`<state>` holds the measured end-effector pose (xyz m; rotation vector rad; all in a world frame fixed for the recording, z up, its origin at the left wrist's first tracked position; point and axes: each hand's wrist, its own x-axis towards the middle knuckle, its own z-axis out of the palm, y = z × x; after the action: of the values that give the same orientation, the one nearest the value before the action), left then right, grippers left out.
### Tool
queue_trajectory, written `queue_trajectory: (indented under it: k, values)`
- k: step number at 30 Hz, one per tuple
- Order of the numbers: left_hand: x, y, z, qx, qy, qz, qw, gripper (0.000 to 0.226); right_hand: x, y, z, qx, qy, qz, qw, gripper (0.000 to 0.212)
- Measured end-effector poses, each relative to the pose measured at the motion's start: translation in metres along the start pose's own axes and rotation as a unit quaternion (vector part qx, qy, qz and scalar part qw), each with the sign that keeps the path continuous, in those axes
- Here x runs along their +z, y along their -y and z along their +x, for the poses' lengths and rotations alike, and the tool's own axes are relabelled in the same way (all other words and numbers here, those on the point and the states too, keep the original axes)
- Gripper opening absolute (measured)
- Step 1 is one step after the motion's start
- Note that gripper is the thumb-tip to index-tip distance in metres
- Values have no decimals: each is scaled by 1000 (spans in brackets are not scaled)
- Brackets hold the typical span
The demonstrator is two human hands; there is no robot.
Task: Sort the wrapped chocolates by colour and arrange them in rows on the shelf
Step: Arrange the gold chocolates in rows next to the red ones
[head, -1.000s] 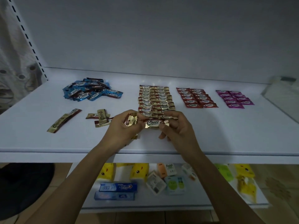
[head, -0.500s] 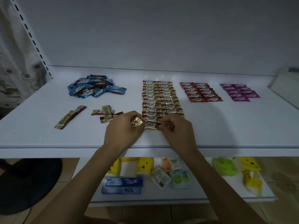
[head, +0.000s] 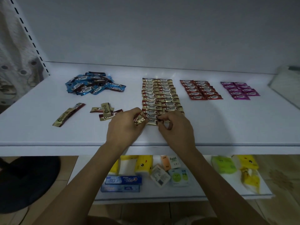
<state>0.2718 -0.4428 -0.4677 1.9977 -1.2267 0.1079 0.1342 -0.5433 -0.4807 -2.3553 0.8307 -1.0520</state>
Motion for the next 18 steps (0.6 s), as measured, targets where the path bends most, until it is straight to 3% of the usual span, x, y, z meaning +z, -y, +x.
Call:
queue_trajectory:
  k: [9,13,16,18]
  values:
    - [2,3,-4,-11,-36,-49,998,32,1,-2,1,-3,1,-3,1000,16]
    - [-10,-6,-7,-51,-89,-176,979,34,-3,2,-1,-30,-55,16,998,9]
    - [-22,-11,0,-146,-133,-315,928,30,-5,12,-7,-50,-89,42,994,16]
    - [-29,-17,6,-217,-141,-472,843,31,-6,30,-15,-56,-74,97,991,20]
